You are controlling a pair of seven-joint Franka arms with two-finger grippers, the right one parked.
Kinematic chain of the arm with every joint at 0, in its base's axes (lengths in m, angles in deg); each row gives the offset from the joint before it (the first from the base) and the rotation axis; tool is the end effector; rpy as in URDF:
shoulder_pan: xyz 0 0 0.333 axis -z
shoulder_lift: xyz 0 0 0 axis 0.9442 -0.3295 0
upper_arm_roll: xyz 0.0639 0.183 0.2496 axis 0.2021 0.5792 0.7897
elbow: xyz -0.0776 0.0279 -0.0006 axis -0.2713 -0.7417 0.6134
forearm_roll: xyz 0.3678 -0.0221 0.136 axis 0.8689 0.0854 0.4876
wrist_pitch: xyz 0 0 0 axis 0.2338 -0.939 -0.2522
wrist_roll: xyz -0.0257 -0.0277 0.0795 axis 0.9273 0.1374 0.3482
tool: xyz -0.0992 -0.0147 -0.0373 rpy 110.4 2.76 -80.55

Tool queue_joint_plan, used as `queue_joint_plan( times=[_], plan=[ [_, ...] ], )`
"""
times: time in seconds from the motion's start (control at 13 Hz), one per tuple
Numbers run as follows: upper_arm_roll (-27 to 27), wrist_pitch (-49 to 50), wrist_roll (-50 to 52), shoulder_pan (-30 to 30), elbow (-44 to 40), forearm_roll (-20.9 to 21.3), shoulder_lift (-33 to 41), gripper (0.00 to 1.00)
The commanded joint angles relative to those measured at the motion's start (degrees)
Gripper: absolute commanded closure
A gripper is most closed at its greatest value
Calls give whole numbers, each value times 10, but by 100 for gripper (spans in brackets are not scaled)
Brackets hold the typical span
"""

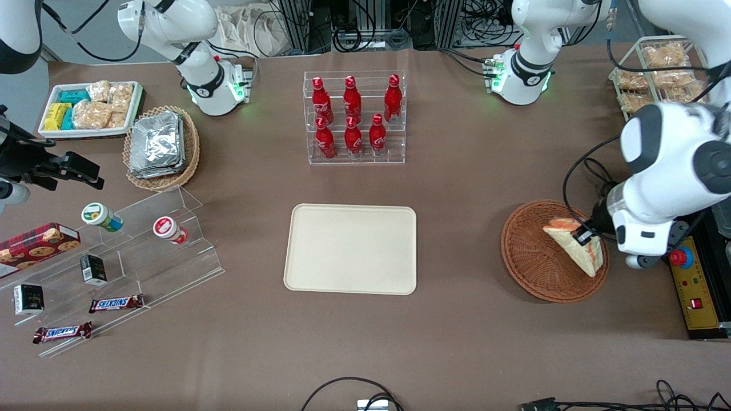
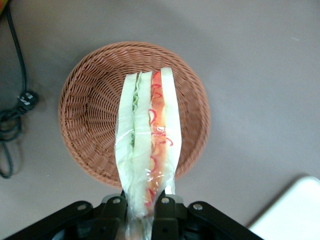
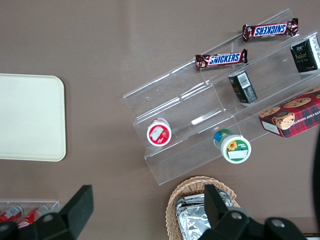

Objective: Place sandwich from basket to tray
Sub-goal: 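Lift the sandwich out of the basket with the left gripper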

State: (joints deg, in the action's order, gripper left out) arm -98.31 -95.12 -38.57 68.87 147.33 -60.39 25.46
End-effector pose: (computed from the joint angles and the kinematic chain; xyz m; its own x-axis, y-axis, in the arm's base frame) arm 0.6176 -0.0682 0.4785 0.8509 0.5231 -0.0492 0.5228 -0.8522 -0.0186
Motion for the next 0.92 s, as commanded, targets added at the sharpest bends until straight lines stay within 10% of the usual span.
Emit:
queue_joint_plan(
  times=[0.0,0.85],
  plan=[
    [-50,46,-47,3,-72,13,-8,100],
    [-283,52,32,5,-65,61,-39,100]
  ],
)
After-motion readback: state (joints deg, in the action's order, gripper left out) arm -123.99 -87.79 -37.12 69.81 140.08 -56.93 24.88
